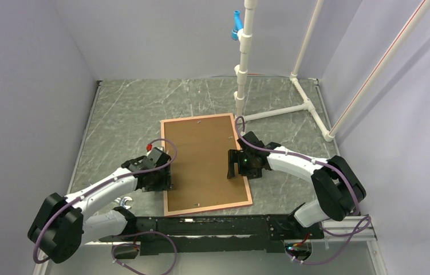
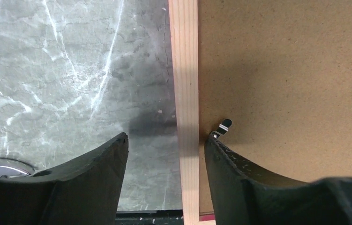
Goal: Put the photo into the frame
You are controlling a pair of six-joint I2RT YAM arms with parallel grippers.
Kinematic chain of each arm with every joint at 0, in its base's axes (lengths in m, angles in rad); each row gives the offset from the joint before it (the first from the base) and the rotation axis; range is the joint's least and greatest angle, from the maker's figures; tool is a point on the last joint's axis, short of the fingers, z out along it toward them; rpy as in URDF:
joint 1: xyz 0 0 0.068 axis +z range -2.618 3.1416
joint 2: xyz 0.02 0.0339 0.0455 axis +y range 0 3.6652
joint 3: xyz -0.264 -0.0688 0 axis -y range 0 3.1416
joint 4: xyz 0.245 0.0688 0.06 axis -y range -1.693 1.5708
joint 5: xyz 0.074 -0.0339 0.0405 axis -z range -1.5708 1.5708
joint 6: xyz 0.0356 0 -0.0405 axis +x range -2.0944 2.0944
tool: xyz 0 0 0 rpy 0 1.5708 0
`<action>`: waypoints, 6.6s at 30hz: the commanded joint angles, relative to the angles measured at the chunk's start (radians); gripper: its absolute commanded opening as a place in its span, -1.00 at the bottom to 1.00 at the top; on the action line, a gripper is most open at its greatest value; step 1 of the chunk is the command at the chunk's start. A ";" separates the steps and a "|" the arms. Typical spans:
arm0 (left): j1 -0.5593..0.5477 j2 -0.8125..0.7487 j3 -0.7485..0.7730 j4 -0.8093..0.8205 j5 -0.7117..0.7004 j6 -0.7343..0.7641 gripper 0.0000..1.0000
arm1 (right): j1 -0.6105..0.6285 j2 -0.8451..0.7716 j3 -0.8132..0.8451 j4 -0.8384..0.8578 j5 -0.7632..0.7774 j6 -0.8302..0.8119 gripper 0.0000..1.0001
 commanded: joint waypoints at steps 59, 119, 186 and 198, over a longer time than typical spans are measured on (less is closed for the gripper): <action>-0.021 0.111 -0.025 0.175 -0.012 0.011 -1.00 | 0.016 0.084 -0.022 0.079 -0.054 0.004 0.68; 0.197 -0.048 -0.022 0.209 0.230 0.049 0.85 | -0.202 0.385 0.460 0.079 0.061 -0.015 0.72; 0.198 -0.034 -0.015 0.199 0.226 0.074 0.81 | -0.045 0.506 0.416 0.057 0.292 0.042 0.29; 0.197 -0.018 -0.017 0.216 0.243 0.082 0.77 | -0.046 0.493 0.418 0.038 0.309 0.020 -0.47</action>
